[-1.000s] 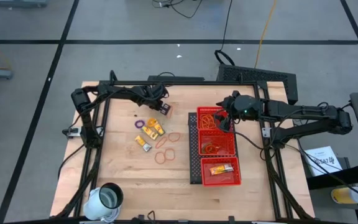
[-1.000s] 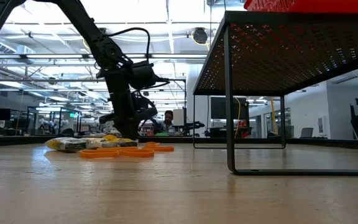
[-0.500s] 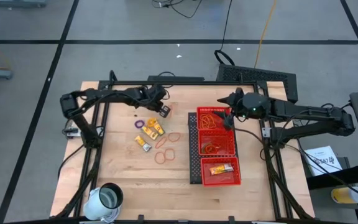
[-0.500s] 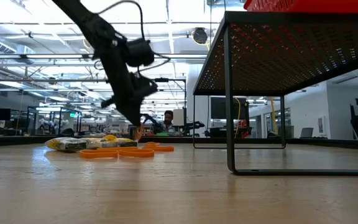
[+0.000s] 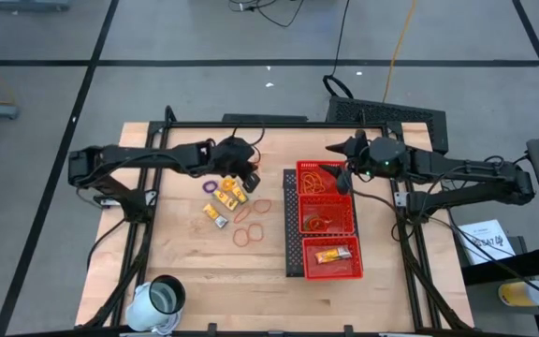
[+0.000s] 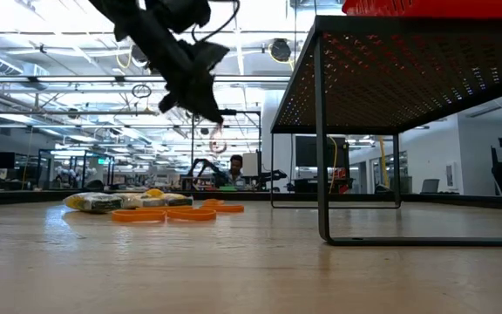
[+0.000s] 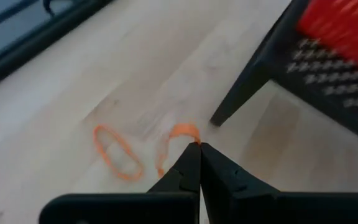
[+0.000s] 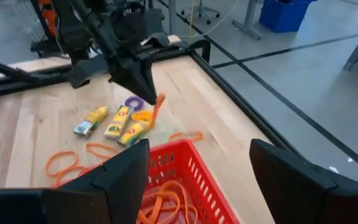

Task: Pick & Place Office Desk Supplies
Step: Put the orange rubber band into the top red bin on the shelf

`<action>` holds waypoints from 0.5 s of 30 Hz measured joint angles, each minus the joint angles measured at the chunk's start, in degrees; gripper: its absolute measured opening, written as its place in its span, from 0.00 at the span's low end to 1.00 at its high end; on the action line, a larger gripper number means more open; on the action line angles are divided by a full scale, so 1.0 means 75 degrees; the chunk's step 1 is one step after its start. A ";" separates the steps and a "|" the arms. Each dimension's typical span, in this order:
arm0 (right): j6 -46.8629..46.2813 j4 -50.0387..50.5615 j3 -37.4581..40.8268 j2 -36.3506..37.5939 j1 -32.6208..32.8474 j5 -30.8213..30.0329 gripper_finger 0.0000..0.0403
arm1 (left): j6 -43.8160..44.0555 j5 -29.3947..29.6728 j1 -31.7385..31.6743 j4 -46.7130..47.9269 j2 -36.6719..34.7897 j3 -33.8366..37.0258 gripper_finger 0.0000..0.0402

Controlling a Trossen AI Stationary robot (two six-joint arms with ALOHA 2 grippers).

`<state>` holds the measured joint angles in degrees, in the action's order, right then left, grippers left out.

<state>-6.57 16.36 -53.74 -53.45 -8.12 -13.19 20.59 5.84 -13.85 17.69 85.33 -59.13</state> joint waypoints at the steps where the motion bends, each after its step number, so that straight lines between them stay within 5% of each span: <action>1: 0.0000 -0.0053 0.0000 -0.0009 0.0000 0.0000 0.66 | -0.0032 0.0012 0.0071 -0.0118 -0.0062 0.0000 0.02; 15: 0.0431 -0.1925 0.0836 -0.0026 -0.0003 0.1153 0.66 | -0.0186 0.0036 0.0655 -0.0257 -0.0451 -0.0003 0.02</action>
<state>-3.33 1.92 -47.47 -53.65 -8.14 -4.54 19.20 6.11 -8.93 15.77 81.95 -59.16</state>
